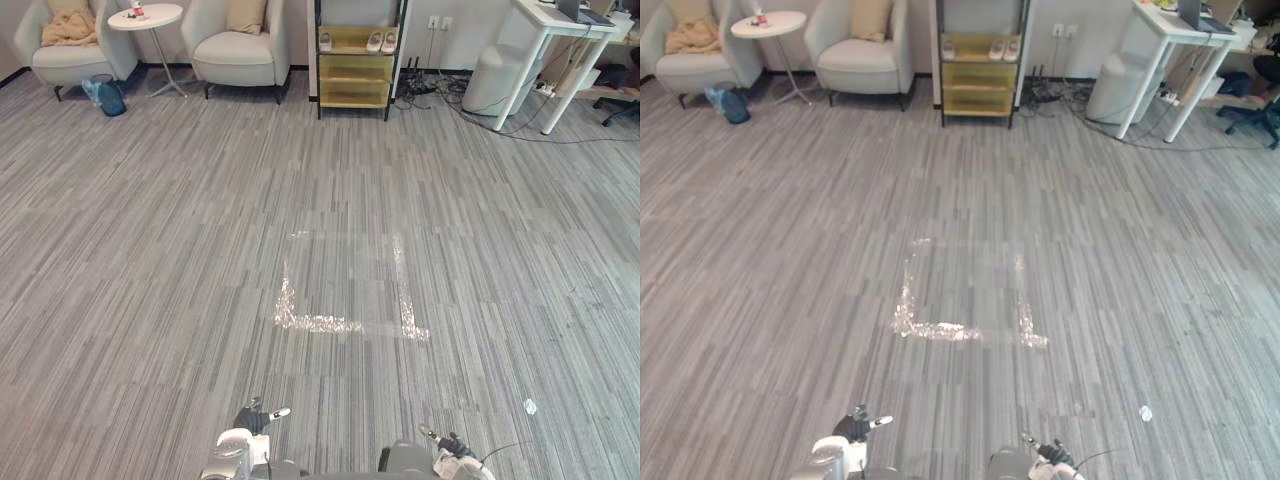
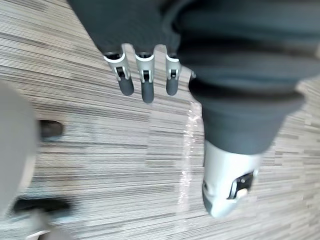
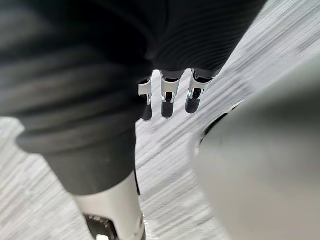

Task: Pick up cushions and gather them together orderly.

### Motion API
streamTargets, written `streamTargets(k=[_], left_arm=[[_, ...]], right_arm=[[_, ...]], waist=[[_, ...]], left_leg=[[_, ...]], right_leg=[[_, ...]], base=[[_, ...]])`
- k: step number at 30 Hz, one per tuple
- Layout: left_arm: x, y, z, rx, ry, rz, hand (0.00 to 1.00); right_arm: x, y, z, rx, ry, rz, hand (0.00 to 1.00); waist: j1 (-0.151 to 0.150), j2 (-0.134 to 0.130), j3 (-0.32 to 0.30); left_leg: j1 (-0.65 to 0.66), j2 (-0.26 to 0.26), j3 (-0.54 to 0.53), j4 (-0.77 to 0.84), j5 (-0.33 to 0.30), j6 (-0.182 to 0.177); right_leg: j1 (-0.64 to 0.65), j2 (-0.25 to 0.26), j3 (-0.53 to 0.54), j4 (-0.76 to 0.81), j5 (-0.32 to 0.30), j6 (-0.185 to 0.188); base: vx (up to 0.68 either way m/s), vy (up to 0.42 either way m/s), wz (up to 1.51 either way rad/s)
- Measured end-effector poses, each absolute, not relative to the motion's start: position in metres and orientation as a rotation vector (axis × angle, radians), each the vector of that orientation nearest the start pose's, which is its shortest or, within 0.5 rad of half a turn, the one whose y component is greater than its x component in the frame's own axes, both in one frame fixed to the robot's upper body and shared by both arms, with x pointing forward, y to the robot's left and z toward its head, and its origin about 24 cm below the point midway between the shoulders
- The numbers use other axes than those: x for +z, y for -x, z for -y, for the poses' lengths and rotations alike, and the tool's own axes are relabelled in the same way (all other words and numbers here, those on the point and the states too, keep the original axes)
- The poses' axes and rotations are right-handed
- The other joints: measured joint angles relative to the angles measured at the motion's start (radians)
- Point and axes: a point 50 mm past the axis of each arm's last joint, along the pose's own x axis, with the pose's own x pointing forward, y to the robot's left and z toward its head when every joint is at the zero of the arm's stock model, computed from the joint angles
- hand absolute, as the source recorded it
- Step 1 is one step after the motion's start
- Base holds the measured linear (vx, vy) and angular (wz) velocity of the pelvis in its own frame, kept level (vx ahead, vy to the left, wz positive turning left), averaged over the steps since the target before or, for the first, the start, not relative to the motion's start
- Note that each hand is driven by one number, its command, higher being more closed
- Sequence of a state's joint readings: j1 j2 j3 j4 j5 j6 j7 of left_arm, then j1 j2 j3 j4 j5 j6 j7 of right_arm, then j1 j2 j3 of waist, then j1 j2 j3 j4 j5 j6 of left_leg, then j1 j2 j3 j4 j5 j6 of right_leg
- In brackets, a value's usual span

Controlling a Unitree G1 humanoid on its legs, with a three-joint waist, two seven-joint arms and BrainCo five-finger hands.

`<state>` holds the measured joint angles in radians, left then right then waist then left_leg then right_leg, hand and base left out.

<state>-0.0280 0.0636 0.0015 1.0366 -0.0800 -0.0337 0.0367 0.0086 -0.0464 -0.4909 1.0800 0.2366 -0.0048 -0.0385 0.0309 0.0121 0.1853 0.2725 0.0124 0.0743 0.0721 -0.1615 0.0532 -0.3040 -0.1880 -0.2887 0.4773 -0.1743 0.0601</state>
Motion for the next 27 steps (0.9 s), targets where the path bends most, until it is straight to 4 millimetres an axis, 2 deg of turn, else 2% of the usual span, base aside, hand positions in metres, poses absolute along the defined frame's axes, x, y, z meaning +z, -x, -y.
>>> streamTargets(k=[1, 2, 3, 4, 5, 6, 7, 8, 9, 10, 12, 13, 14, 16, 17, 18, 19, 20, 22, 24, 25, 27], left_arm=[[-0.15, -0.139, -0.178, 0.109, -0.014, -0.985, 0.0], [-0.153, -0.131, -0.181, 0.116, -0.016, -1.016, 0.0], [-0.155, -0.129, -0.177, 0.113, -0.006, -1.026, 0.0], [-0.159, -0.119, -0.175, 0.119, 0.011, -1.061, 0.0], [-0.161, -0.115, -0.17, 0.127, 0.032, -1.074, 0.0], [-0.161, -0.114, -0.17, 0.132, 0.042, -1.075, 0.0], [-0.16, -0.118, -0.169, 0.141, 0.065, -1.063, 0.0], [-0.158, -0.121, -0.169, 0.141, 0.078, -1.044, 0.0], [-0.157, -0.122, -0.17, 0.146, 0.081, -1.035, 0.0], [-0.155, -0.126, -0.174, 0.151, 0.073, -1.009, 0.0], [-0.152, -0.13, -0.177, 0.153, 0.065, -0.991, 0.0], [-0.151, -0.132, -0.177, 0.151, 0.066, -0.978, 0.0], [-0.15, -0.133, -0.176, 0.154, 0.077, -0.963, 0.0], [-0.151, -0.131, -0.175, 0.159, 0.088, -0.967, 0.0], [-0.151, -0.131, -0.175, 0.158, 0.089, -0.966, 0.0], [-0.151, -0.132, -0.176, 0.158, 0.083, -0.965, 0.0], [-0.15, -0.132, -0.178, 0.159, 0.079, -0.963, 0.0], [-0.149, -0.137, -0.182, 0.153, 0.061, -0.957, 0.0], [-0.15, -0.135, -0.183, 0.154, 0.057, -0.972, 0.0], [-0.152, -0.132, -0.185, 0.147, 0.04, -0.996, 0.0], [-0.154, -0.129, -0.186, 0.132, 0.021, -1.019, 0.0], [-0.155, -0.127, -0.185, 0.114, 0.006, -1.031, 0.0]], right_arm=[[-0.159, -0.095, 0.224, -0.638, -0.411, -1.02, 0.0], [-0.161, -0.086, 0.227, -0.658, -0.41, -1.041, 0.0], [-0.16, -0.086, 0.232, -0.668, -0.404, -1.041, 0.0], [-0.159, -0.088, 0.236, -0.67, -0.399, -1.039, 0.0], [-0.158, -0.091, 0.237, -0.675, -0.402, -1.026, 0.0], [-0.158, -0.091, 0.238, -0.678, -0.403, -1.022, 0.0], [-0.158, -0.09, 0.239, -0.682, -0.404, -1.026, 0.0], [-0.158, -0.09, 0.236, -0.673, -0.4, -1.031, 0.0], [-0.159, -0.089, 0.236, -0.674, -0.399, -1.035, 0.0], [-0.159, -0.087, 0.235, -0.672, -0.4, -1.044, 0.0], [-0.159, -0.09, 0.237, -0.672, -0.399, -1.038, 0.0], [-0.157, -0.096, 0.237, -0.667, -0.401, -1.025, 0.0], [-0.157, -0.097, 0.238, -0.672, -0.402, -1.021, 0.0], [-0.156, -0.098, 0.239, -0.668, -0.396, -1.018, 0.0], [-0.157, -0.097, 0.239, -0.665, -0.392, -1.022, 0.0], [-0.158, -0.096, 0.235, -0.65, -0.387, -1.033, 0.0], [-0.158, -0.097, 0.232, -0.642, -0.39, -1.036, 0.0], [-0.159, -0.097, 0.23, -0.636, -0.392, -1.037, 0.0], [-0.158, -0.096, 0.233, -0.638, -0.382, -1.038, 0.0], [-0.159, -0.095, 0.231, -0.633, -0.387, -1.044, 0.0], [-0.16, -0.094, 0.229, -0.628, -0.388, -1.053, 0.0], [-0.16, -0.091, 0.229, -0.623, -0.38, -1.06, 0.0]], waist=[[-0.006, -0.024, -0.002], [-0.02, -0.03, 0.003], [-0.019, -0.005, 0.003], [-0.016, 0.032, -0.012], [-0.018, 0.055, -0.018], [-0.02, 0.059, -0.017], [-0.022, 0.072, -0.009], [-0.023, 0.081, 0.004], [-0.02, 0.079, 0.012], [-0.003, 0.065, 0.018], [0.018, 0.055, 0.02], [0.025, 0.052, 0.021], [0.03, 0.051, 0.02], [0.036, 0.063, 0.015], [0.039, 0.064, 0.014], [0.051, 0.047, 0.005], [0.051, 0.038, -0.001], [0.044, 0.007, -0.009], [0.045, 0.006, -0.012], [0.038, -0.006, -0.008], [0.035, -0.006, -0.005], [0.03, 0.002, -0.003]], left_leg=[[0.029, -0.006, -0.007, -0.001, -0.024, -0.033], [0.079, 0.001, -0.036, 0.006, -0.065, -0.063], [0.09, 0.02, -0.041, 0.01, -0.075, -0.072], [0.074, 0.052, -0.047, 0.086, -0.077, -0.078], [0.018, 0.069, -0.053, 0.223, -0.07, -0.09], [-0.016, 0.075, -0.058, 0.299, -0.056, -0.115], [-0.123, 0.107, -0.059, 0.556, 0.039, -0.241], [-0.208, 0.151, -0.027, 0.757, 0.047, -0.241], [-0.241, 0.169, 0.004, 0.83, 0.024, -0.211], [-0.312, 0.182, 0.07, 0.891, -0.034, -0.161], [-0.405, 0.169, 0.161, 0.799, -0.081, -0.132], [-0.437, 0.147, 0.184, 0.67, -0.085, -0.126], [-0.448, 0.1, 0.187, 0.379, -0.053, -0.128], [-0.451, 0.067, 0.152, 0.078, 0.058, -0.143], [-0.455, 0.064, 0.139, 0.061, 0.089, -0.149], [-0.453, 0.045, 0.116, 0.083, 0.211, -0.103], [-0.453, 0.026, 0.117, 0.094, 0.201, -0.06], [-0.474, -0.007, 0.114, 0.16, 0.156, -0.023], [-0.457, -0.022, 0.111, 0.207, 0.092, -0.007], [-0.351, -0.052, 0.091, 0.178, 0.036, -0.004], [-0.271, -0.067, 0.072, 0.144, 0.028, -0.003], [-0.183, -0.067, 0.06, 0.085, 0.029, -0.004]], right_leg=[[0.001, 0.021, 0.046, -0.197, 0.12, 0.008], [-0.003, 0.042, 0.091, -0.167, 0.238, -0.059], [-0.009, 0.058, 0.084, -0.124, 0.202, -0.065], [-0.016, 0.084, 0.085, -0.073, 0.14, -0.075], [-0.001, 0.107, 0.086, -0.075, 0.111, -0.085], [0.011, 0.114, 0.084, -0.082, 0.099, -0.089], [0.081, 0.136, 0.081, -0.127, 0.075, -0.103], [0.163, 0.163, 0.081, -0.181, 0.059, -0.118], [0.21, 0.171, 0.081, -0.206, 0.054, -0.125], [0.294, 0.167, 0.08, -0.26, 0.05, -0.125], [0.375, 0.155, 0.088, -0.331, 0.05, -0.11], [0.403, 0.145, 0.09, -0.357, 0.044, -0.098], [0.444, 0.133, 0.088, -0.391, 0.033, -0.077], [0.512, 0.14, 0.085, -0.439, 0.008, -0.043], [0.526, 0.143, 0.084, -0.446, 0.001, -0.032], [0.562, 0.131, 0.091, -0.45, -0.029, 0.006], [0.569, 0.115, 0.094, -0.446, -0.042, 0.017], [0.56, 0.076, 0.093, -0.387, -0.057, 0.041], [0.495, 0.046, 0.116, -0.175, -0.069, 0.063], [0.354, -0.013, 0.144, 0.244, -0.026, 0.156], [0.314, -0.041, 0.12, 0.38, -0.046, 0.138], [0.288, -0.055, 0.075, 0.411, -0.077, 0.105]], base=[[0.54, -0.271, 0.51], [0.56, -0.289, 0.41], [0.64, -0.338, -0.06], [0.53, -0.276, -0.41], [0.51, -0.263, -0.4], [0.52, -0.259, -0.17], [0.52, -0.242, 0.05], [0.62, -0.238, 0.08], [0.49, -0.132, 0.0], [0.47, -0.114, -0.2], [0.34, -0.074, -0.21], [0.46, -0.032, -0.05], [0.42, 0.006, 0.0], [0.46, 0.076, 0.02], [0.54, 0.157, -0.13], [0.59, 0.171, -0.12], [0.72, 0.171, 0.05], [0.69, 0.161, 0.25], [0.53, 0.148, 0.29], [0.54, 0.155, 0.34], [0.48, 0.092, 0.33], [0.37, 0.025, 0.29]])
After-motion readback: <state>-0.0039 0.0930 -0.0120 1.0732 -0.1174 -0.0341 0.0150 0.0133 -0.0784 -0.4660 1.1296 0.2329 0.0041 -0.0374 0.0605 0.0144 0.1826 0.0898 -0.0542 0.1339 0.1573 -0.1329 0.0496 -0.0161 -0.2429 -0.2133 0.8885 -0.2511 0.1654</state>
